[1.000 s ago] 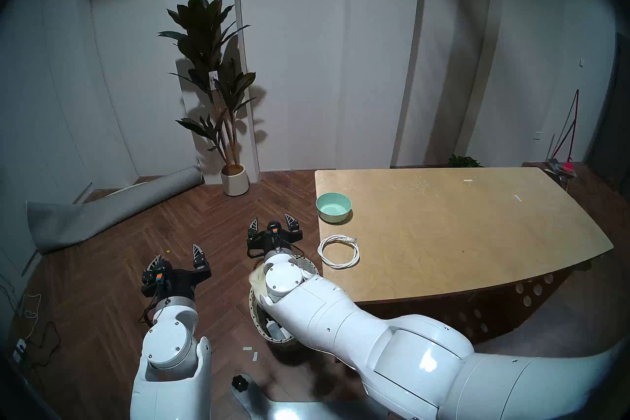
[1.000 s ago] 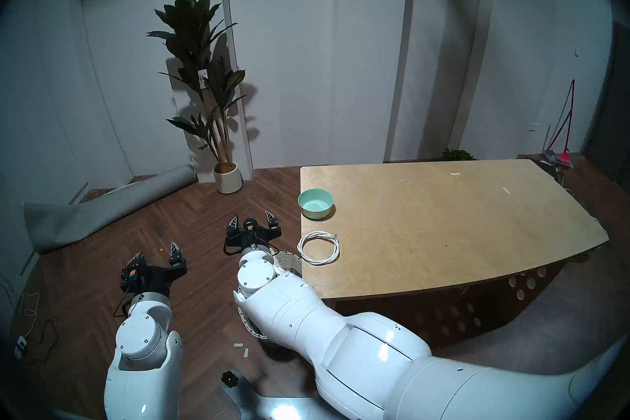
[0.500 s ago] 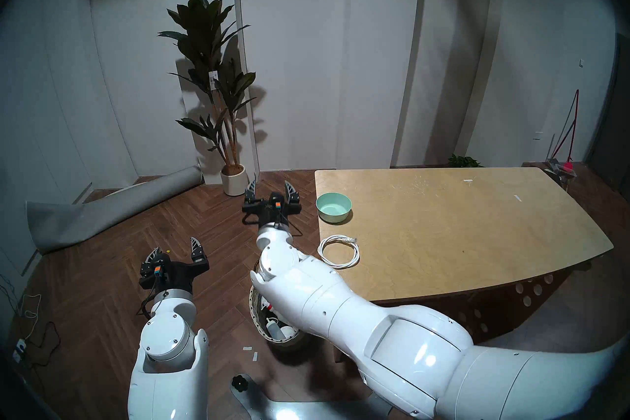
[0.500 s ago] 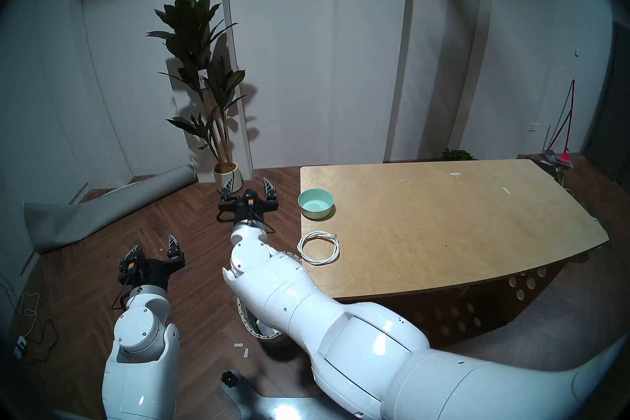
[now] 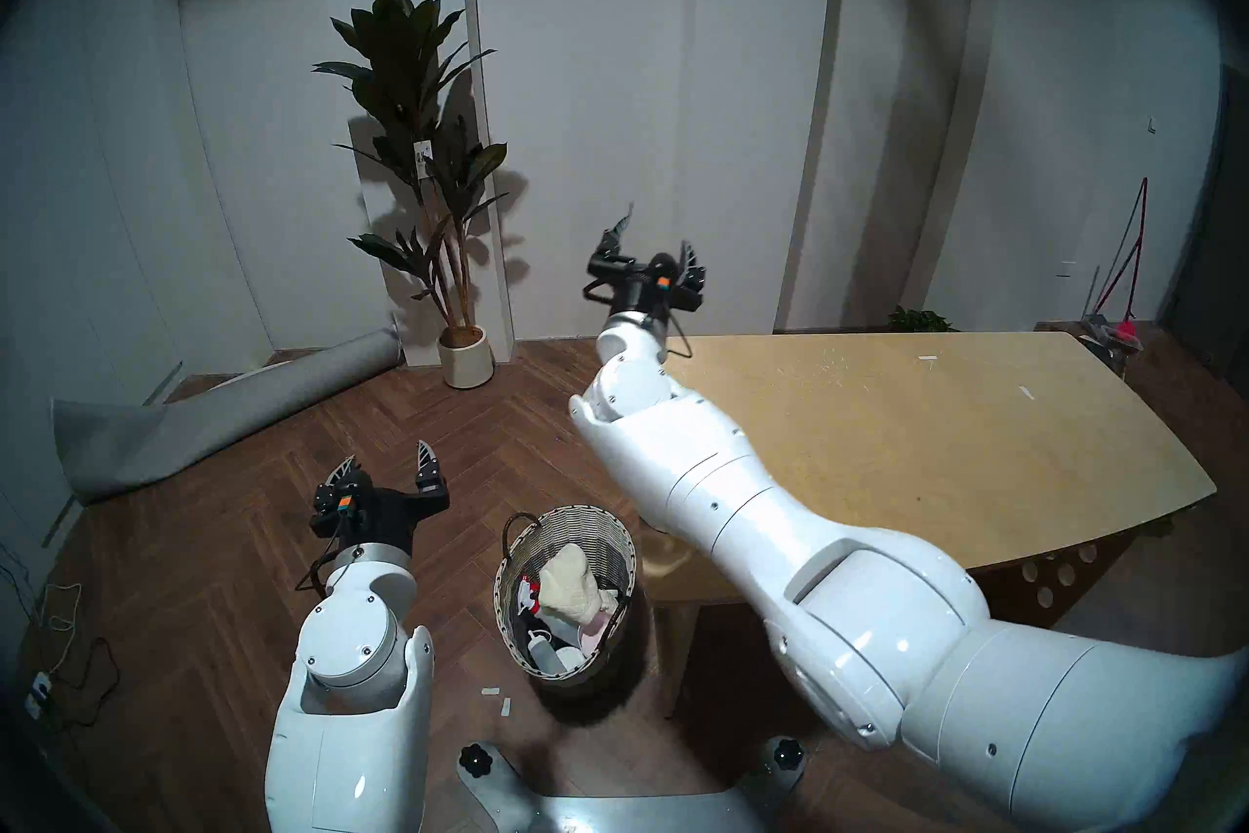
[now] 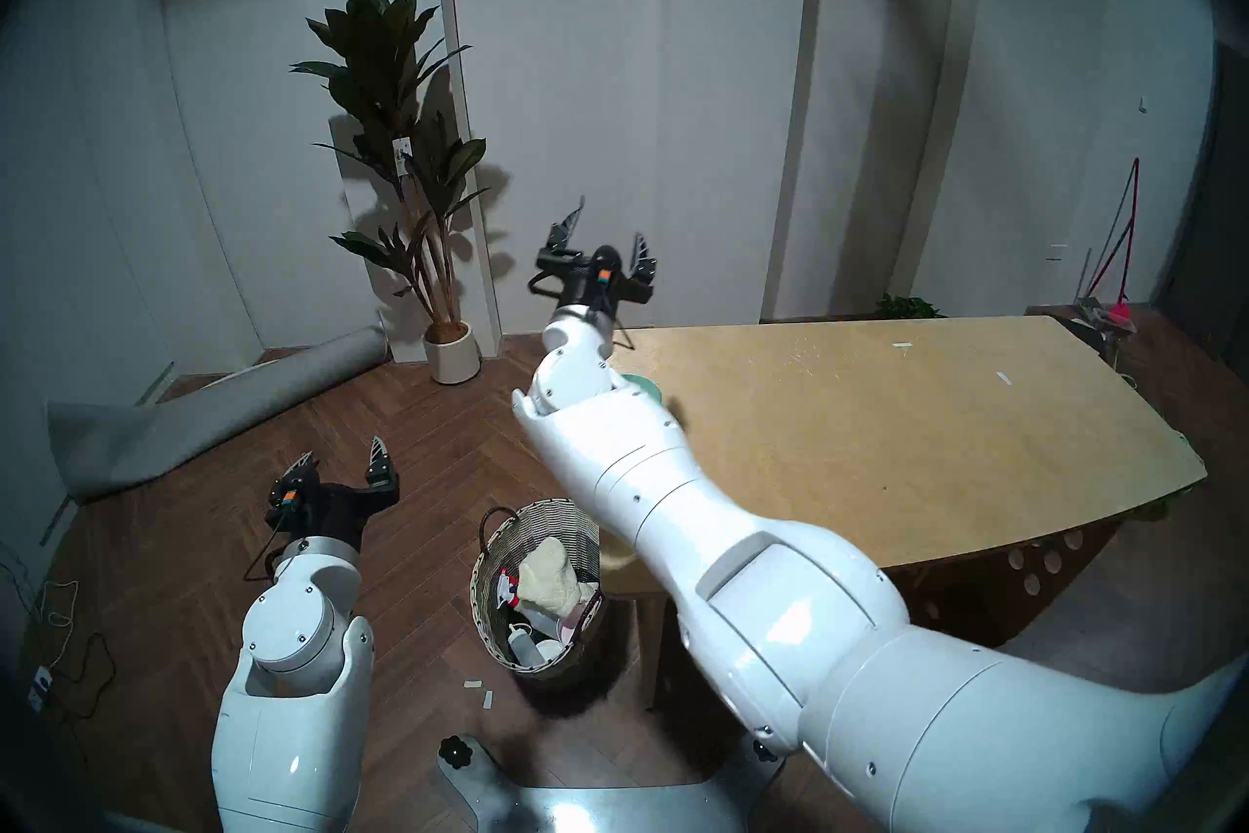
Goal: Load the items into the basket from the rear
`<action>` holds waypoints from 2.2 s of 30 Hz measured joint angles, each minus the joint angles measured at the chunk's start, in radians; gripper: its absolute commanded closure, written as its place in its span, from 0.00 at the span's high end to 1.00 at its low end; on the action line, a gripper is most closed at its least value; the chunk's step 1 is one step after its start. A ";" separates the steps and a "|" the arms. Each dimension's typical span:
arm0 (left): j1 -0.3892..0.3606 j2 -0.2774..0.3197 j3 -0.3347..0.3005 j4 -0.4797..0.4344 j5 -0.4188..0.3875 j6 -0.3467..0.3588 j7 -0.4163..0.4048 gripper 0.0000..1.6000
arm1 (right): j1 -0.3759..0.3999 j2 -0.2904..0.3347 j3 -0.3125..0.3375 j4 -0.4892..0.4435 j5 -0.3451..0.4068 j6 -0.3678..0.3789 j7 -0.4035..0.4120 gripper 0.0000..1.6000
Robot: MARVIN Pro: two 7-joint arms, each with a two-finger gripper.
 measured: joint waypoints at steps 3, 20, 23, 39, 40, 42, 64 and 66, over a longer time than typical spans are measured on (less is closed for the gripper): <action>-0.007 0.003 0.027 -0.001 0.000 0.017 -0.019 1.00 | 0.009 0.037 0.047 0.001 -0.006 0.010 -0.026 1.00; -0.041 0.029 0.175 -0.001 -0.001 0.128 -0.143 1.00 | -0.023 0.250 0.220 0.041 -0.048 0.158 -0.107 1.00; -0.049 0.034 0.196 0.000 -0.003 0.149 -0.164 1.00 | -0.037 0.285 0.233 0.046 -0.057 0.182 -0.111 1.00; -0.124 0.057 0.313 0.065 -0.012 0.300 -0.263 1.00 | -0.122 0.459 0.255 0.051 -0.098 0.291 -0.062 1.00; -0.134 0.058 0.319 0.078 -0.011 0.314 -0.268 1.00 | -0.127 0.470 0.255 0.048 -0.101 0.297 -0.055 1.00; -0.152 0.061 0.328 0.101 -0.011 0.341 -0.277 1.00 | -0.136 0.488 0.255 0.042 -0.106 0.308 -0.041 1.00; -0.353 0.072 0.384 0.238 -0.010 0.595 -0.372 1.00 | -0.215 0.615 0.225 -0.093 -0.126 0.411 0.141 1.00; -0.368 0.073 0.390 0.253 -0.009 0.617 -0.379 1.00 | -0.223 0.624 0.224 -0.111 -0.125 0.420 0.159 1.00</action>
